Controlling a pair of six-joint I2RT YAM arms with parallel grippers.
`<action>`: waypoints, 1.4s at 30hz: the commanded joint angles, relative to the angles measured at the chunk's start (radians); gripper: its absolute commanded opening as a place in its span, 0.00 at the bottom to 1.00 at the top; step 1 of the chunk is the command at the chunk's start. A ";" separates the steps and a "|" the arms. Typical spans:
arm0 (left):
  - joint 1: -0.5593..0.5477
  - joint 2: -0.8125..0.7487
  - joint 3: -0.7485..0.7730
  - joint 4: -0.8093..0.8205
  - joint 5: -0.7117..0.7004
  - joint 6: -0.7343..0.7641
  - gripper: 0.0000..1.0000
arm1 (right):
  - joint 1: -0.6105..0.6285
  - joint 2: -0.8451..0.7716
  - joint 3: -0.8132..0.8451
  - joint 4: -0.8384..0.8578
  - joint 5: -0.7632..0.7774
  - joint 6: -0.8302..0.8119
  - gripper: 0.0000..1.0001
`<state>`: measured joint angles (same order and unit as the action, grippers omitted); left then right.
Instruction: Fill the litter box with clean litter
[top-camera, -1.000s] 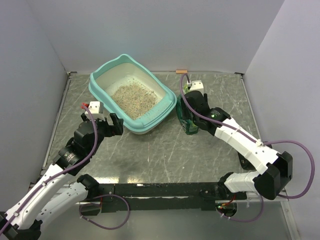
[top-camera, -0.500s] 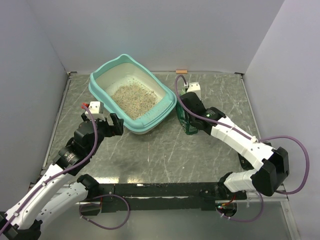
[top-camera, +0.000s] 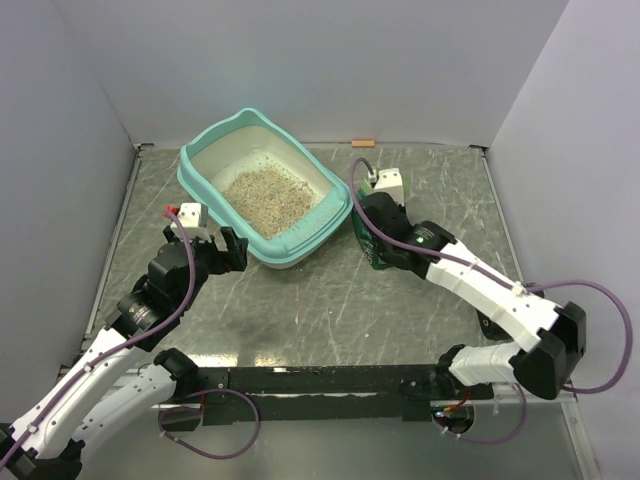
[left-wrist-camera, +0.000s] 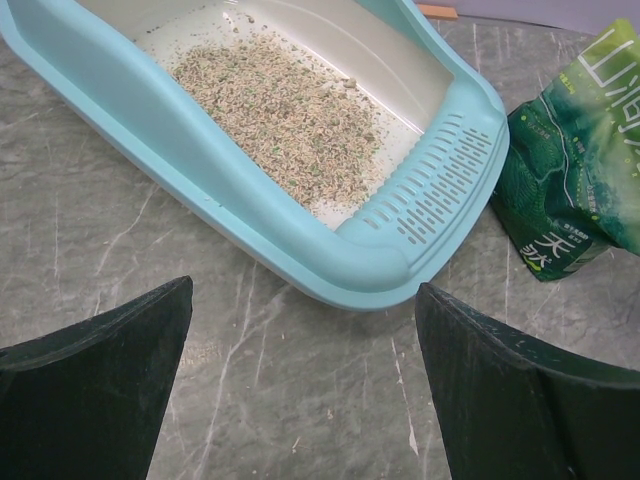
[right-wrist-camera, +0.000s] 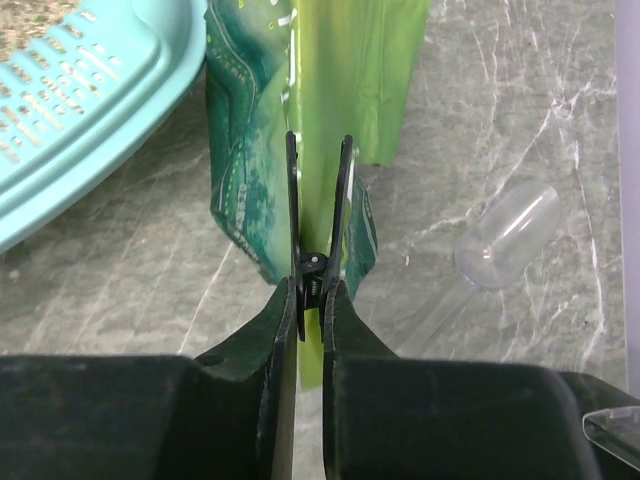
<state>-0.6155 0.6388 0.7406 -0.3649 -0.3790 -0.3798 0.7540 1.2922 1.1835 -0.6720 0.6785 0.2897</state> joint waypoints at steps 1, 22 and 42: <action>0.003 0.002 0.033 0.018 0.012 0.010 0.97 | 0.037 -0.140 0.008 -0.092 -0.017 0.005 0.00; 0.003 0.010 0.034 0.015 0.015 0.013 0.97 | 0.174 -0.286 -0.154 -0.327 -0.230 0.160 0.00; 0.003 0.013 0.031 0.017 0.028 0.016 0.97 | 0.160 -0.102 -0.386 -0.176 -0.273 0.367 0.00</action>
<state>-0.6155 0.6525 0.7406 -0.3649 -0.3637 -0.3786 0.9218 1.1801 0.8227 -0.8822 0.3805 0.5976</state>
